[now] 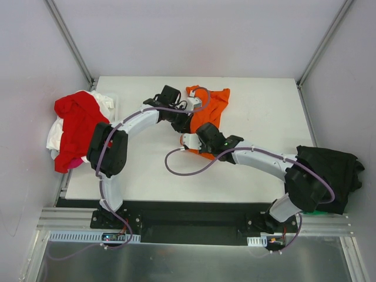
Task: Fold and stack the t-shirts
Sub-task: Fold the folded rectangular tshirt in 1/3 of the way
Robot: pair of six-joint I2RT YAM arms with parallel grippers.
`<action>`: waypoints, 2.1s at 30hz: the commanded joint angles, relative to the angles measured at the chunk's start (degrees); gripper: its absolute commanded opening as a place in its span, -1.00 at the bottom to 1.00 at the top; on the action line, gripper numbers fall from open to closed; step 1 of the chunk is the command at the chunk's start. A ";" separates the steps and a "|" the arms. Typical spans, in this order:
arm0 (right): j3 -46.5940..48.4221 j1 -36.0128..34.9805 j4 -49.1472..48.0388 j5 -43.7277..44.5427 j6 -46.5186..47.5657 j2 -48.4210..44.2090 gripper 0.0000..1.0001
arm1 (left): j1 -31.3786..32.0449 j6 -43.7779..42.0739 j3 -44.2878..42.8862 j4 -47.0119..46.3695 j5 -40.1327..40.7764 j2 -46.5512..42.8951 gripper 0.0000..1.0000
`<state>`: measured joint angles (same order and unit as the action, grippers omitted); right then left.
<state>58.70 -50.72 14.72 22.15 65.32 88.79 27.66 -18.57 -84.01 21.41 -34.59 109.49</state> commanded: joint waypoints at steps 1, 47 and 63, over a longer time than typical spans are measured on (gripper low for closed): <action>4.84 1.85 -2.50 -1.58 2.53 1.64 -0.98 | -0.50 -1.12 -4.58 3.28 -2.76 1.42 -1.00; 16.80 14.60 -11.38 -3.08 6.31 19.84 0.33 | -4.63 1.16 -24.98 9.09 0.83 17.86 0.87; 16.45 13.54 -10.07 1.49 4.38 12.64 0.49 | -4.81 2.13 -25.77 8.91 7.60 9.96 0.98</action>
<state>73.82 -36.42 5.26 21.54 71.75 106.37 22.55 -17.26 -107.55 29.50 -28.75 126.56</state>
